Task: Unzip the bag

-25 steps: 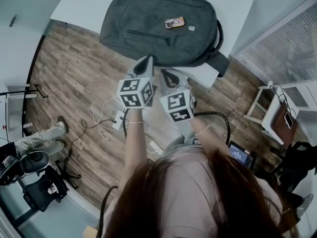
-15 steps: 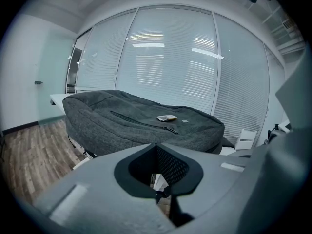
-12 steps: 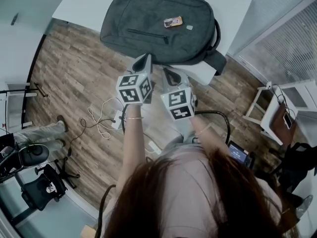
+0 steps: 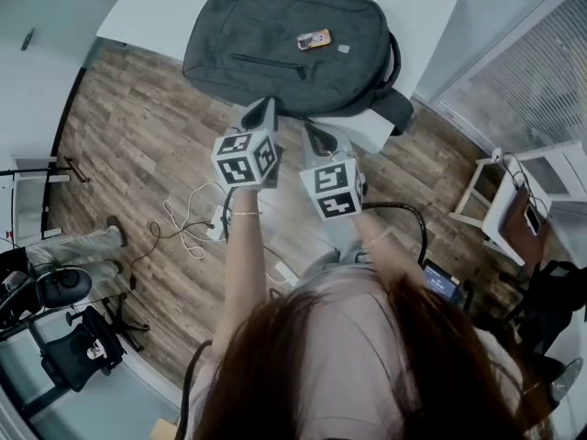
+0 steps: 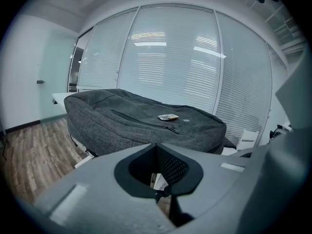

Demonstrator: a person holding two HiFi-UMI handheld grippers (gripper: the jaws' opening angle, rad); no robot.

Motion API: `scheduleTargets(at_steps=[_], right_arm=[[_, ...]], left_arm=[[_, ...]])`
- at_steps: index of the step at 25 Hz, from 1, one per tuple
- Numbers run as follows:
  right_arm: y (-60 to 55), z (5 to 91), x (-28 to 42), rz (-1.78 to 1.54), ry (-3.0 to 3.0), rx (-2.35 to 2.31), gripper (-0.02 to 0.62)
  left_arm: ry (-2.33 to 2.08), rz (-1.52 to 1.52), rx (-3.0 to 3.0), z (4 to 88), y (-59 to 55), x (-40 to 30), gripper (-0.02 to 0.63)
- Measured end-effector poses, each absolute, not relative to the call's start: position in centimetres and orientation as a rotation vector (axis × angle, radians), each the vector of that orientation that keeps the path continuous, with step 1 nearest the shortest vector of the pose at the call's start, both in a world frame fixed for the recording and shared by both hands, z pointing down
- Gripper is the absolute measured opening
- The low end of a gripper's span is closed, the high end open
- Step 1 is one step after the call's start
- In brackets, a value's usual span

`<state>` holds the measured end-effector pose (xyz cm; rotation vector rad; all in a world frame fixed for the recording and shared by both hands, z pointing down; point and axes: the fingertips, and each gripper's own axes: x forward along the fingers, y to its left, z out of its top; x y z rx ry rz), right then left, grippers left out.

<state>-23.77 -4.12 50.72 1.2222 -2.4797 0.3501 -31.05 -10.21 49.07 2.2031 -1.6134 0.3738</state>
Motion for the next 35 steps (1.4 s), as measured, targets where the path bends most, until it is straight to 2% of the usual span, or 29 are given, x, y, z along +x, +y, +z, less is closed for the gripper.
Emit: scheduleTargets(at_steps=[35], right_arm=[[-3.6, 49.1, -18.6, 0.304, -2.338, 1.303, 0.006]], left_arm=[[-1.667, 0.465, 2.145, 49.2, -10.0, -31.0, 0.009]])
